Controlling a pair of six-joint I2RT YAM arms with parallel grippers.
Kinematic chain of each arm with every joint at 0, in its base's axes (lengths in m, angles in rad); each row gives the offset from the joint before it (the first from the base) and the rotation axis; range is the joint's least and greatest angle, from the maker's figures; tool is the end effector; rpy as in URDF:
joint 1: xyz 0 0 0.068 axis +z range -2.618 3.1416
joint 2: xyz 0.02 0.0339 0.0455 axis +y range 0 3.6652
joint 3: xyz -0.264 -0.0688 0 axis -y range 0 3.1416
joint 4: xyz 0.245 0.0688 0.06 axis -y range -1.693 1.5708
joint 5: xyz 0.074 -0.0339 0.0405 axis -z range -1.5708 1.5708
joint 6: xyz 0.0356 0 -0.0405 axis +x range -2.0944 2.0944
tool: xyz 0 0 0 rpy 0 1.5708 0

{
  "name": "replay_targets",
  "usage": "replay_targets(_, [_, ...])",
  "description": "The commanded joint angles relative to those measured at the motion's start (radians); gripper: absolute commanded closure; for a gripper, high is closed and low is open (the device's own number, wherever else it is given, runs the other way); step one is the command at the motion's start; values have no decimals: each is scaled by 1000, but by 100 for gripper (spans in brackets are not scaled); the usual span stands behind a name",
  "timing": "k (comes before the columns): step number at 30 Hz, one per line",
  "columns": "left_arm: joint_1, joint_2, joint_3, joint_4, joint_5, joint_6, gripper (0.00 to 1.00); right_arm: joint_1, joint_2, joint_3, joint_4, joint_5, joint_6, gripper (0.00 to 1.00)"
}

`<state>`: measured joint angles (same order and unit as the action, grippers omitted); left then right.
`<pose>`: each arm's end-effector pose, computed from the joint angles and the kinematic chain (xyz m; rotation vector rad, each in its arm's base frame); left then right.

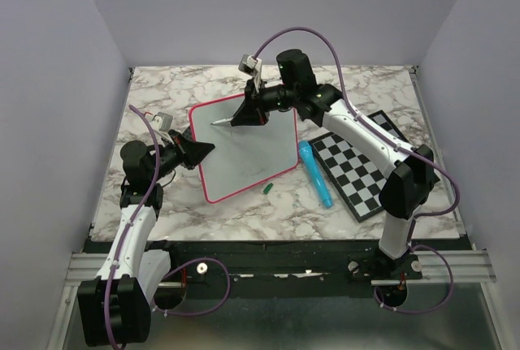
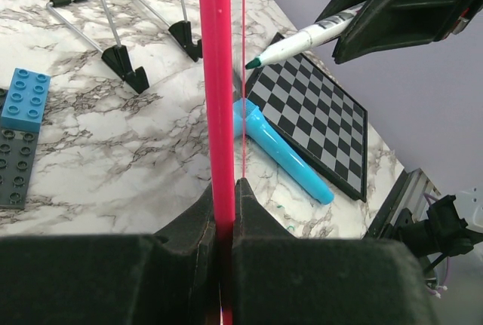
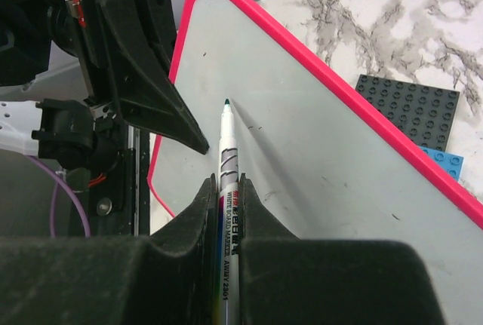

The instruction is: Write a sentence on the whiteboard

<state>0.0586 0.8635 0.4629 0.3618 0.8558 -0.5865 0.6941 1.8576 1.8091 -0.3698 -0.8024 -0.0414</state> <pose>0.1960 -0.0154 0.2701 0.1551 1.7017 -1.0816 0.3161 0.2964 0.3747 -1.2214 1.6517 1.2083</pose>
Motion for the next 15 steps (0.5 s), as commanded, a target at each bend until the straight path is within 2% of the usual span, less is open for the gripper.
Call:
replay_targets(1, [-9,0,-3,71,5,28,100,-10,17,-11,34,-40,34,99])
replay_targets(15, [-8,-20,-1,54,-6,36,100,-38,-8,-31,57,-161,38,99])
